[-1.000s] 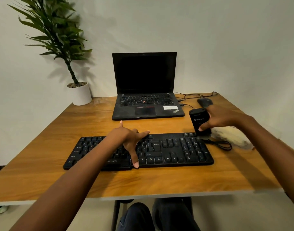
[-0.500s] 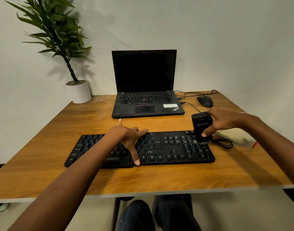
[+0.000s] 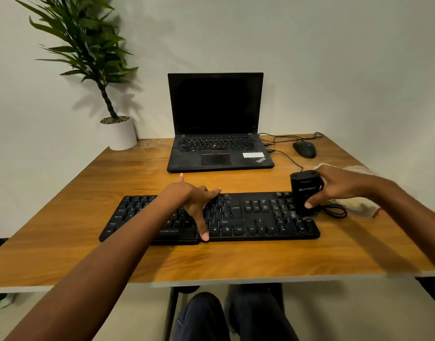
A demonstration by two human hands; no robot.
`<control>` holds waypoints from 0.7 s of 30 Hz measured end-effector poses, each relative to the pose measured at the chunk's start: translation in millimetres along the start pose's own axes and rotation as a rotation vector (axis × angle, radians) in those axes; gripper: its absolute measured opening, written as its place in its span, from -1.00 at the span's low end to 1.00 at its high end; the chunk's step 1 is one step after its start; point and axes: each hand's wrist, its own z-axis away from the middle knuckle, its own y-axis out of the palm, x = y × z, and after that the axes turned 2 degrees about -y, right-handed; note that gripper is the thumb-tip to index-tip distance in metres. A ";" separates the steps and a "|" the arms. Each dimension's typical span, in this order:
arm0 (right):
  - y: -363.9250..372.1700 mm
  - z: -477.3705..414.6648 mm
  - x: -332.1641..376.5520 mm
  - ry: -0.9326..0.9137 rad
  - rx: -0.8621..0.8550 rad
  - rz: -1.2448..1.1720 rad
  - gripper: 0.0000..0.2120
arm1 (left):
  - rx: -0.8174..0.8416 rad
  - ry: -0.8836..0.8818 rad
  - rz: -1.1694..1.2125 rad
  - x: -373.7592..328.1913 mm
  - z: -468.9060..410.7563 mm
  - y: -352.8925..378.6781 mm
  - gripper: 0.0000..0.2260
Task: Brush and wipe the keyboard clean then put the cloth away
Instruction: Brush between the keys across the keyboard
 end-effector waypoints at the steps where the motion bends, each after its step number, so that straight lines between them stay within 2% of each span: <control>1: -5.5 0.8 -0.2 0.030 0.025 0.071 -0.65 | -0.002 0.000 -0.006 -0.3 0.0 -0.2 0.13; 3: -10.8 -2.8 6.9 0.060 0.061 0.217 -0.67 | -0.002 -0.003 -0.011 -1.2 0.4 0.2 0.13; 5: -5.3 -7.4 19.5 0.011 0.022 0.211 -0.70 | 0.002 -0.008 -0.011 -1.7 0.4 0.3 0.13; 8: 22.9 -10.5 37.2 -0.150 -0.129 -0.124 -0.66 | 0.004 -0.011 -0.022 -3.2 0.5 -0.3 0.14; 11: 44.4 -7.5 31.6 -0.164 -0.092 -0.264 -0.65 | 0.001 -0.005 -0.024 -2.7 0.6 0.1 0.13; 14: 28.6 10.0 9.7 -0.062 -0.041 -0.189 -0.64 | -0.002 0.002 -0.017 1.1 -0.8 1.5 0.14; 18: -3.4 19.2 1.6 0.025 0.039 0.149 -0.64 | -0.007 0.007 -0.006 1.5 -1.2 2.7 0.14; 19: -5.4 17.5 5.4 0.023 0.044 0.177 -0.64 | -0.009 0.008 -0.005 1.7 -1.3 2.9 0.14; 21: -0.3 13.8 22.1 -0.034 0.003 0.077 -0.67 | -0.011 0.010 0.001 1.9 -0.9 3.0 0.14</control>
